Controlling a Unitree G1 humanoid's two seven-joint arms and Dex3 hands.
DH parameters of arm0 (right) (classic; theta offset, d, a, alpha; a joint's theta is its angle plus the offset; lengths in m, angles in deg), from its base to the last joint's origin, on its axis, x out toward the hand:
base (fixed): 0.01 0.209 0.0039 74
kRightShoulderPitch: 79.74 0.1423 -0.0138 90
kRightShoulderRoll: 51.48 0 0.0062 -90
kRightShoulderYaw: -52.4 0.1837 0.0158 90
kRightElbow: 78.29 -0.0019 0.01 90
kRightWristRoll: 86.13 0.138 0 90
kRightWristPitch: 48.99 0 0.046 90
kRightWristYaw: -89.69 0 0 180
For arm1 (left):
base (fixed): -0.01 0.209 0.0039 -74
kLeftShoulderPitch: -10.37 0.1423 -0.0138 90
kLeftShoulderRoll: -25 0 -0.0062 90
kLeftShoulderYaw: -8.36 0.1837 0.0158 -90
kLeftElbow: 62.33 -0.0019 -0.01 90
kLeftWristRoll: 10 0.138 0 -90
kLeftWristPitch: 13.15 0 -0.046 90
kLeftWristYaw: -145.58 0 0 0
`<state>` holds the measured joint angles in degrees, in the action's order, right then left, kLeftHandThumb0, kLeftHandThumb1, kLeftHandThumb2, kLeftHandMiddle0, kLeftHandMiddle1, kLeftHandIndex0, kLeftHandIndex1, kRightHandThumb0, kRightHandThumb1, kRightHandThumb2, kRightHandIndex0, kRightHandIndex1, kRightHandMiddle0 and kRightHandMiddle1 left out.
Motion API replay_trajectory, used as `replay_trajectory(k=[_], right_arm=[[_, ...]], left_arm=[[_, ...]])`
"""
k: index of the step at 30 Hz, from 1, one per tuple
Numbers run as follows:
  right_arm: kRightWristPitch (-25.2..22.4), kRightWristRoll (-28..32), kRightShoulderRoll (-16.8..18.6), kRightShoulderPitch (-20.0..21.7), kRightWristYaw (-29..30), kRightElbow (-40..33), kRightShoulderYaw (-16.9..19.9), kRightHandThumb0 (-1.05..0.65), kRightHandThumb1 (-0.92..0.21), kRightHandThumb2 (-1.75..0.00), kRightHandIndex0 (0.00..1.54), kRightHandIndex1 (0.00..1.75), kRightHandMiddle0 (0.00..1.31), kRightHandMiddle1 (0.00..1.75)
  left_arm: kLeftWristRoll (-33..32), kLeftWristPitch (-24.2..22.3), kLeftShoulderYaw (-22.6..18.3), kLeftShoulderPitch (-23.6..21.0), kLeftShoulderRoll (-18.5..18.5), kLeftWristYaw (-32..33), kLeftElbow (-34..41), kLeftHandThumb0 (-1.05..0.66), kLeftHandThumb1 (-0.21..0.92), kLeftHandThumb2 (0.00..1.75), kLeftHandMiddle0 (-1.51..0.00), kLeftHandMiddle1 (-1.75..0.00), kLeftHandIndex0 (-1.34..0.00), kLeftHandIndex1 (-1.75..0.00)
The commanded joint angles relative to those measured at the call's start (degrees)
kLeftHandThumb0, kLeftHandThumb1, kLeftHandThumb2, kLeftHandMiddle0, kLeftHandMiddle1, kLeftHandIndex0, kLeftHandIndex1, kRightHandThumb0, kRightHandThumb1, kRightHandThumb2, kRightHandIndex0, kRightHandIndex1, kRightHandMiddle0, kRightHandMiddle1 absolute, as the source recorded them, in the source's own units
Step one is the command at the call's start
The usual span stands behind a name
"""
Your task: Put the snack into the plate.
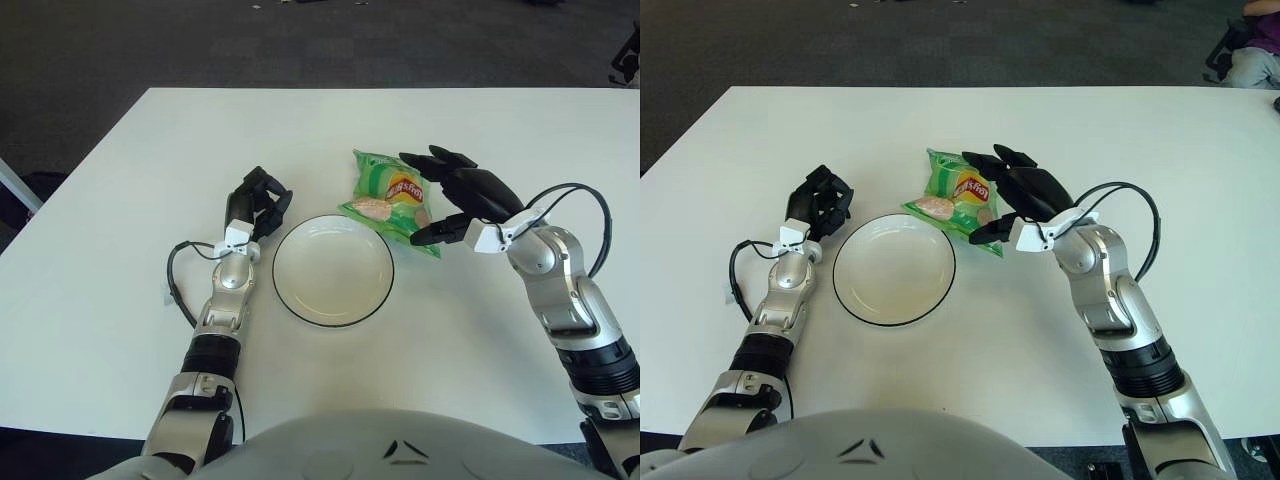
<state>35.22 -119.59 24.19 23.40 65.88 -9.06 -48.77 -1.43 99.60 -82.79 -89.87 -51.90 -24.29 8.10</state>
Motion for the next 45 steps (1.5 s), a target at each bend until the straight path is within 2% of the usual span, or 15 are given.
replay_trajectory(k=[1,4,10,18,22,27,38,45], right_arm=[[-3.10,-1.34,0.55,2.52,-3.47,-0.18,-1.81,-0.69,-0.80,0.00,0.00,0.00,0.18,0.01],[-4.44,-1.42,0.57,3.62,-5.15,0.18,-2.44,-0.67,-0.80,0.00,0.00,0.00,0.18,0.01],[-3.12,-1.96,0.07,7.28,-6.82,4.92,-4.60,-0.65,-0.80,0.00,0.00,0.00,0.18,0.01],[-2.19,-3.25,-0.16,9.41,-7.78,8.48,-6.88,-0.66,-0.82,-0.01,0.00,0.00,0.19,0.02],[-2.73,-3.24,-0.56,10.43,-10.15,9.43,-7.93,-0.67,-0.82,-0.01,0.00,0.00,0.20,0.02],[-3.33,-2.46,-0.18,10.91,-11.99,11.14,-8.20,-0.68,-0.83,-0.01,0.00,0.00,0.20,0.02],[0.20,-1.28,-0.45,10.55,-10.39,17.69,-8.27,-0.66,-0.84,-0.01,0.00,0.00,0.23,0.03],[2.76,-2.04,-0.53,10.83,-9.09,24.43,-9.91,-0.65,-0.84,-0.01,0.00,0.00,0.28,0.05]], left_arm=[[0.56,0.39,0.22,1.29,0.24,0.56,-0.20,-0.29,0.92,0.28,-0.95,-1.75,-0.76,-1.75],[0.70,0.41,0.27,1.39,0.33,0.62,-0.09,-0.29,0.92,0.28,-0.95,-1.75,-0.76,-1.75],[1.26,0.89,0.33,1.54,0.56,1.00,-0.08,-0.29,0.92,0.28,-0.95,-1.75,-0.76,-1.75],[1.80,1.58,0.53,1.65,0.62,1.49,-0.23,-0.30,0.92,0.28,-0.96,-1.75,-0.76,-1.75],[2.09,2.06,0.62,1.68,0.58,1.80,-0.35,-0.30,0.92,0.28,-0.96,-1.75,-0.76,-1.75],[2.22,2.44,0.72,1.73,0.56,2.02,-0.44,-0.30,0.92,0.28,-0.96,-1.75,-0.76,-1.75],[2.28,3.24,0.82,1.63,0.43,2.30,-0.91,-0.30,0.92,0.29,-0.96,-1.75,-0.76,-1.75],[2.37,3.67,0.83,1.60,0.38,2.47,-1.14,-0.30,0.92,0.28,-0.96,-1.75,-0.76,-1.75]])
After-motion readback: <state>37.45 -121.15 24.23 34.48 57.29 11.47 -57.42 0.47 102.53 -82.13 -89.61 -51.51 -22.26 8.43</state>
